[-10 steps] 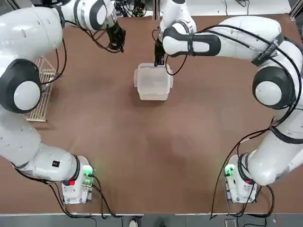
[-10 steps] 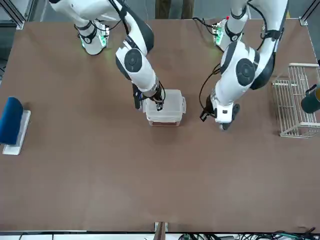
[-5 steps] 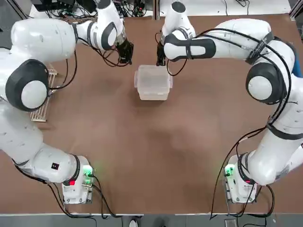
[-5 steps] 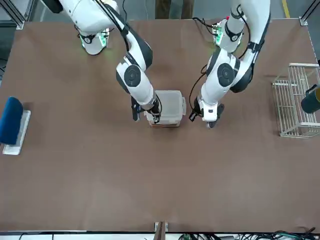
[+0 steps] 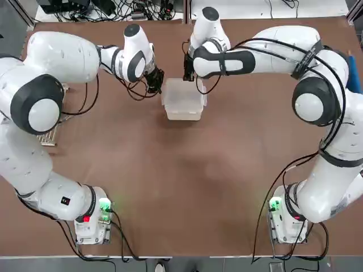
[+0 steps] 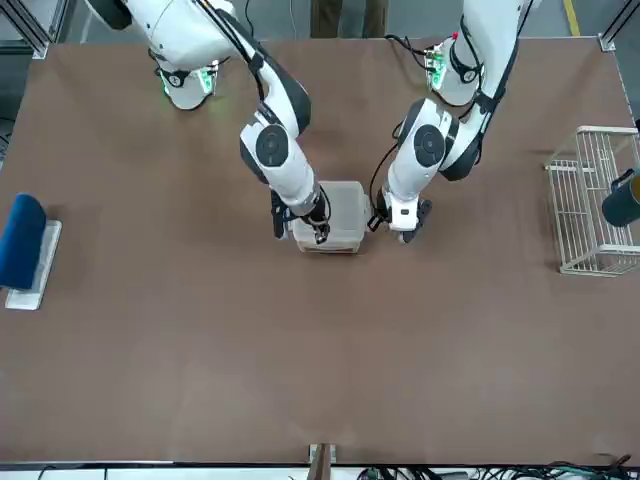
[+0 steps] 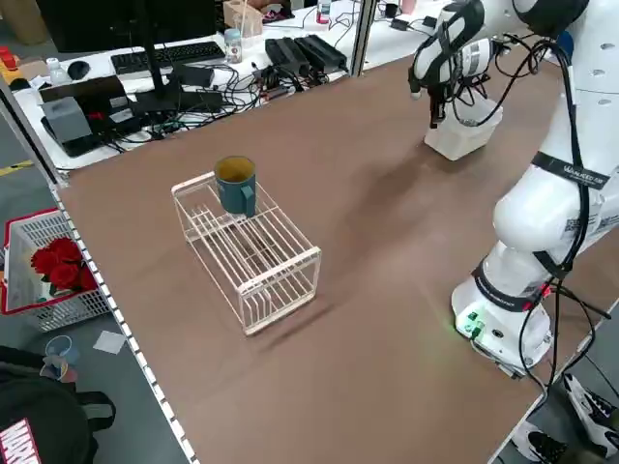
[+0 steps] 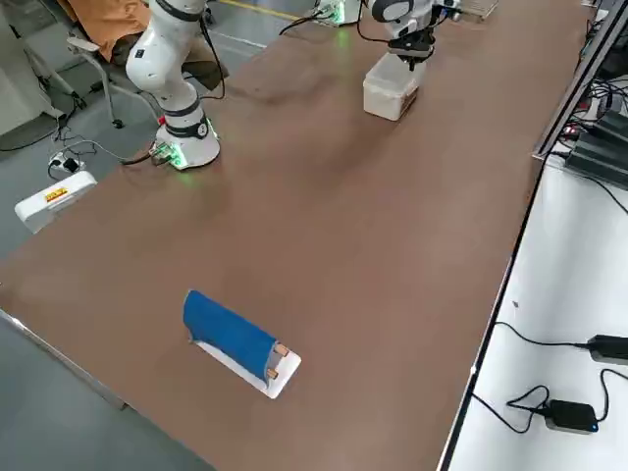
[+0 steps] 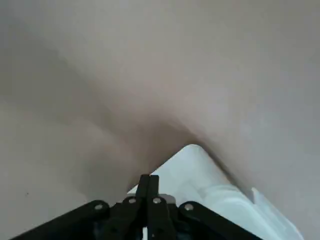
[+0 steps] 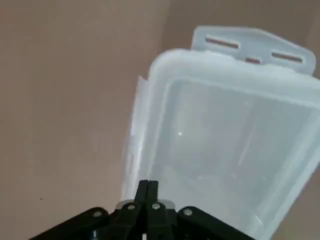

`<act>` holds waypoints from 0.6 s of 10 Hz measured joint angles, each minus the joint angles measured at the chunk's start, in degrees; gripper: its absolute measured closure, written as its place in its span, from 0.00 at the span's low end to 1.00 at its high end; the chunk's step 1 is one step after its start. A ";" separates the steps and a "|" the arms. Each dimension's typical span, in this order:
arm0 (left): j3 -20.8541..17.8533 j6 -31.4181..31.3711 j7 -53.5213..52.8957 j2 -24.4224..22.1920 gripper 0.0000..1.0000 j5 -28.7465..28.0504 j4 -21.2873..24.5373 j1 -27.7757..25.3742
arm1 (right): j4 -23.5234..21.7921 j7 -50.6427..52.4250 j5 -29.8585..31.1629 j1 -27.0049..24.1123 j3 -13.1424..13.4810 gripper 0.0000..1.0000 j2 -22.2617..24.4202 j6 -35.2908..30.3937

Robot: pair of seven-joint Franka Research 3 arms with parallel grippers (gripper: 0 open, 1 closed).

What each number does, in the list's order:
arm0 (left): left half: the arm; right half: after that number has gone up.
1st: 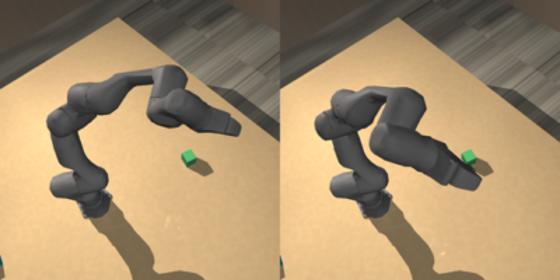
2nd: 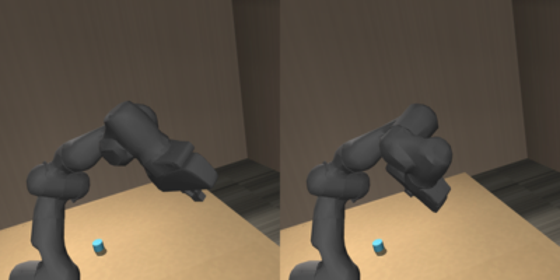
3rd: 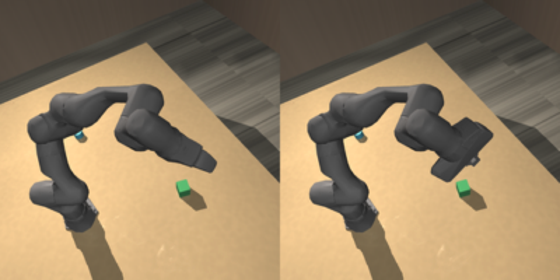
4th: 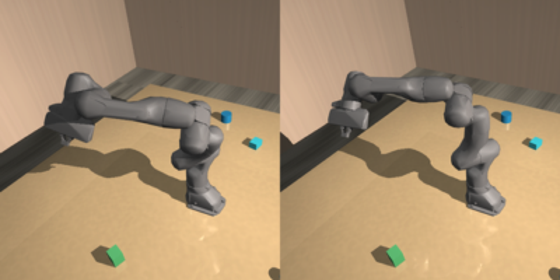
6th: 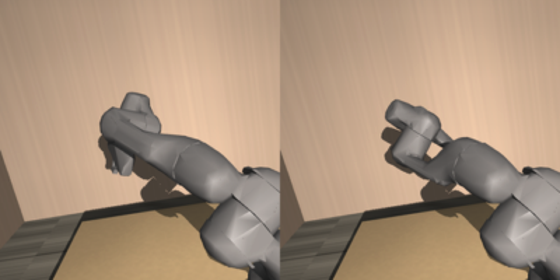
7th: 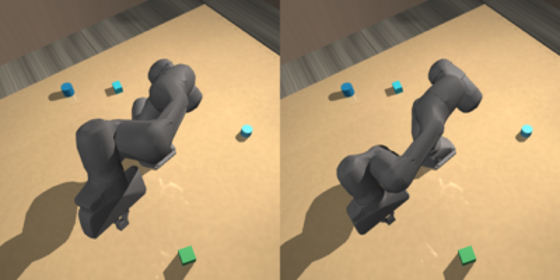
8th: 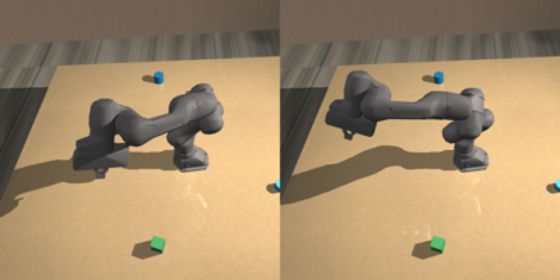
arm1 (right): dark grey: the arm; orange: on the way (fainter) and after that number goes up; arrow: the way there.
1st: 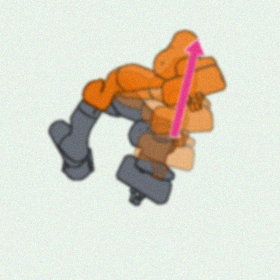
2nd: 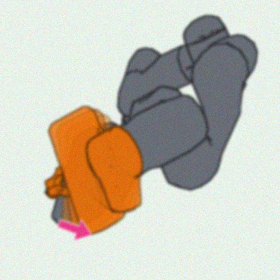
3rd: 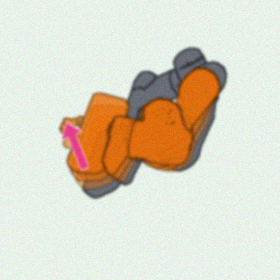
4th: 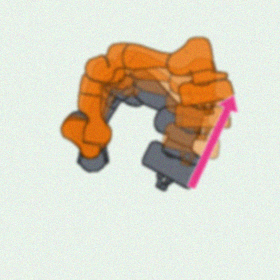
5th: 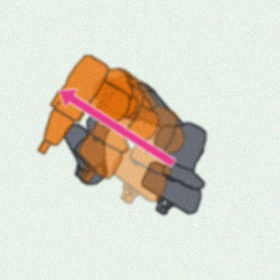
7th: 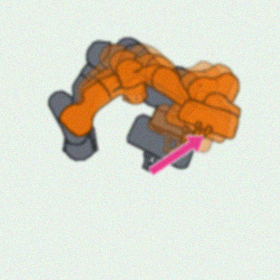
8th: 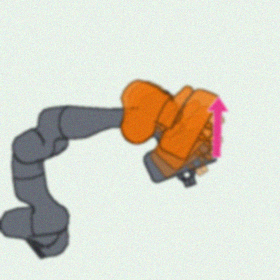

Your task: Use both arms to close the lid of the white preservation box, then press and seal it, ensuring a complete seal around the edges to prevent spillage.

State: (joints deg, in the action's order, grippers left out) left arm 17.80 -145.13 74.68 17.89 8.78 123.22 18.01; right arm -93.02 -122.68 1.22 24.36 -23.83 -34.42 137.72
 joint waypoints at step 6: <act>-0.03 4.06 -0.09 -2.43 0.99 0.00 0.05 -0.56 | 0.14 -1.62 0.08 2.48 0.04 0.99 -0.68 1.54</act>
State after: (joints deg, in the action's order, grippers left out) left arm 17.78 -141.07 74.58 15.46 8.78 123.27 17.45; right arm -92.88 -124.30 1.30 26.83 -23.80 -35.10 139.27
